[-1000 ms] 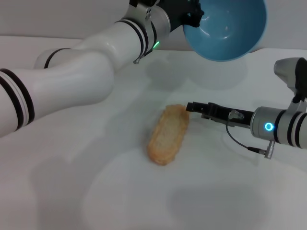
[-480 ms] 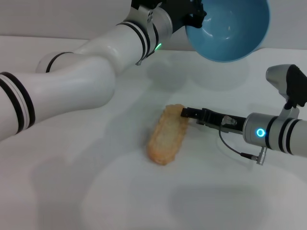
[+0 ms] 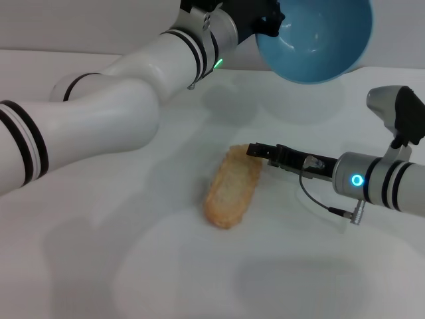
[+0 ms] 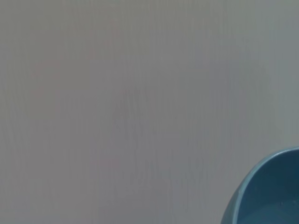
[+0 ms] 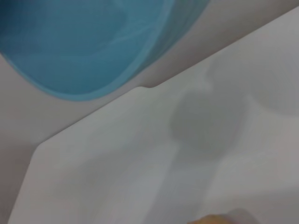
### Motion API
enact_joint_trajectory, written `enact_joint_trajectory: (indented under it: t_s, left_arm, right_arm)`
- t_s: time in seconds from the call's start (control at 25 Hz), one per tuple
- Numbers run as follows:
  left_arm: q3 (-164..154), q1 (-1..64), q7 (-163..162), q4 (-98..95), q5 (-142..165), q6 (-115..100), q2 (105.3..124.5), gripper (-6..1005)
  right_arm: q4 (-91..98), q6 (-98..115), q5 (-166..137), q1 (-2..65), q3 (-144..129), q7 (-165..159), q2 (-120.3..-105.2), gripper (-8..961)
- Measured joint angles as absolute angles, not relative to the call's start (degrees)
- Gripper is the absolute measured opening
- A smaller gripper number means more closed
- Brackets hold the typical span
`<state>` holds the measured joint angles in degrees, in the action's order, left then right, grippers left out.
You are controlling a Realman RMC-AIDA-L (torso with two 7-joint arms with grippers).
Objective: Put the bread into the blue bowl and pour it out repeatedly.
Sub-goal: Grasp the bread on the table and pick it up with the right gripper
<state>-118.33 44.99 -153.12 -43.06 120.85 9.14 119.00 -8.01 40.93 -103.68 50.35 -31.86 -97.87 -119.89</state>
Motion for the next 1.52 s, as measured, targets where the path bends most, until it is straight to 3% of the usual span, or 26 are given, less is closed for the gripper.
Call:
enact_joint_trajectory:
  t_s: [1.12,1.52]
  left_arm:
    - [-118.4,44.8,-153.2,-43.2,120.8,9.4,119.00,-1]
    - [-118.8,44.7,-153.2,-43.1,120.8,10.1,118.91,-2]
  right_arm:
    - [-8.6,38.8,-104.0,51.3,-31.6,-97.8,-119.89,615]
    - [-8.3,39.3,-104.1,51.2,-31.5,-95.6,-119.89,210]
